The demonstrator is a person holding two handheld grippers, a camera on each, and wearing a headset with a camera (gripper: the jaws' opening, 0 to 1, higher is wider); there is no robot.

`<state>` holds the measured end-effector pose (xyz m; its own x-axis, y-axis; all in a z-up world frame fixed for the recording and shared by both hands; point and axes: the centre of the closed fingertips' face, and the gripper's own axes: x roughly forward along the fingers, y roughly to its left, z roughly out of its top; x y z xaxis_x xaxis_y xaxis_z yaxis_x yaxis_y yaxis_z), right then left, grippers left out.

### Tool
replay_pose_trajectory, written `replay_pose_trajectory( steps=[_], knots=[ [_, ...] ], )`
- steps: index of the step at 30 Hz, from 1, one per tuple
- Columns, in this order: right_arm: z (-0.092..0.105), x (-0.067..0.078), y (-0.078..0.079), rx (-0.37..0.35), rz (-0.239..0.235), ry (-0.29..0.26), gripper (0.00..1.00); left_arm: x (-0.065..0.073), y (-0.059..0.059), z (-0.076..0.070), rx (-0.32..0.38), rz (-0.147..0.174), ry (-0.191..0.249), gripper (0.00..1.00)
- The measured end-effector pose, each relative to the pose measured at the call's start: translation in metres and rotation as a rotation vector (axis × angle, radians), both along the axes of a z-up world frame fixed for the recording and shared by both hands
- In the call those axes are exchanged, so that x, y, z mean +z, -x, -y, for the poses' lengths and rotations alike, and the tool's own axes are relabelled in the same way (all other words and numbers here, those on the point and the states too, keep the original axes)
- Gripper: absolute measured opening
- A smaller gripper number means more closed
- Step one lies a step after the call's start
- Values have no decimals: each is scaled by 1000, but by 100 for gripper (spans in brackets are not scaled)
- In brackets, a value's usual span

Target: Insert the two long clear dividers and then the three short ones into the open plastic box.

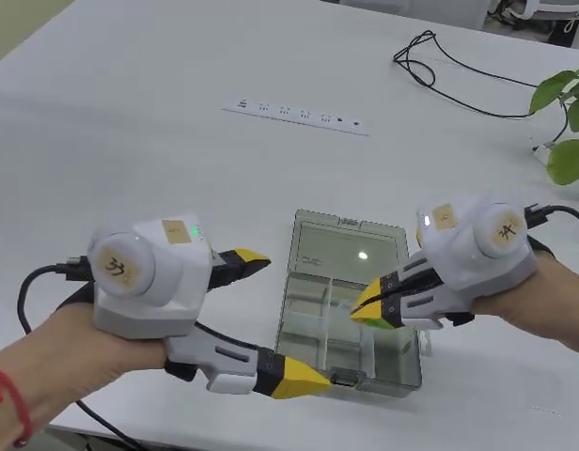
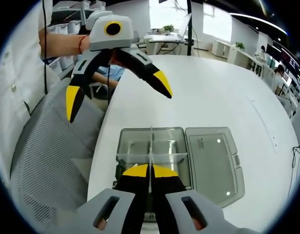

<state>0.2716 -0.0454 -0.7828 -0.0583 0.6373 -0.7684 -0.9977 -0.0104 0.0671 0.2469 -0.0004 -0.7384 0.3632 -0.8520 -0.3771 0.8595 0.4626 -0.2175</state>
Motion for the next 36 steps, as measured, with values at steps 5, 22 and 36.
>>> replay_pose_trajectory(
  steps=[5,22,36],
  knots=[
    [-1,-8,0,-2,-11,19,2,-1,0,0,0,-3,3,95],
    [-2,-35,3,26,10,115,2,-2,0,0,-8,-10,1,95],
    [0,-40,3,40,27,148,3,-1,0,0,-8,-9,-3,95]
  ],
)
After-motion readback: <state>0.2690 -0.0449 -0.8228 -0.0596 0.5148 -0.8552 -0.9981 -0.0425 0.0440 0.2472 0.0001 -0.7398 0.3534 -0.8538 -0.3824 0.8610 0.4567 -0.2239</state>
